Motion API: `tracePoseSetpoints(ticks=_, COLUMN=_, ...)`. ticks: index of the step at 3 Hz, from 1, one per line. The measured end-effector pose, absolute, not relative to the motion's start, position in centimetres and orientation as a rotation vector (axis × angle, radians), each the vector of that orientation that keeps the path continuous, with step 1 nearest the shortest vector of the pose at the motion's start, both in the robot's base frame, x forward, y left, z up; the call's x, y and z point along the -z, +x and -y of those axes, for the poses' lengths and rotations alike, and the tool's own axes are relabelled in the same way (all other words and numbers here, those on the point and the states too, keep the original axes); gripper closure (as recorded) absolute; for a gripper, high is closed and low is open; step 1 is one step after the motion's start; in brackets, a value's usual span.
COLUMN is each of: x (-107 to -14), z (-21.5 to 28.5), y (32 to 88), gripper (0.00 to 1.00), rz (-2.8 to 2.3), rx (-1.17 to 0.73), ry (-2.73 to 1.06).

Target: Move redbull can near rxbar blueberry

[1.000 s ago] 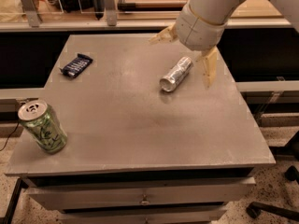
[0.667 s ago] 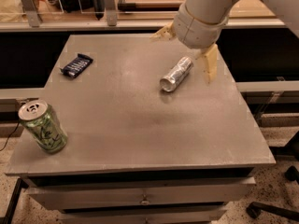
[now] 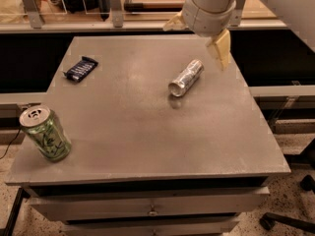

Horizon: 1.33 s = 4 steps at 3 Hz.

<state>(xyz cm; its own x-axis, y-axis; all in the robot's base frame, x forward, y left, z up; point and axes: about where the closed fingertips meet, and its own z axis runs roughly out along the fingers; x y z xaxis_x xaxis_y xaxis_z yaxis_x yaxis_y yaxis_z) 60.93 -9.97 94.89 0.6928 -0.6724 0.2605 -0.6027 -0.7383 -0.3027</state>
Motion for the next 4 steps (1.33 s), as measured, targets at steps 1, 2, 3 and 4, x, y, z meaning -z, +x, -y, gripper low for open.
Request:
tracePoseSetpoints(ticks=1, x=-93.8, z=11.0, y=63.7, gripper=0.00, rz=-1.062, rx=0.496, ry=-2.717)
tracePoseSetpoints(ticks=2, x=-91.4, z=11.8, y=65.7, gripper=0.00, rz=-1.053, rx=0.443, ry=-2.736)
tracePoseSetpoints(ticks=3, x=-89.5, z=12.4, y=66.8, gripper=0.00, rz=-1.025, rx=0.427, ry=-2.756)
tracePoseSetpoints(ticks=4, x=-87.8, z=12.9, y=67.2, gripper=0.00, rz=-0.998, rx=0.405, ry=-2.771)
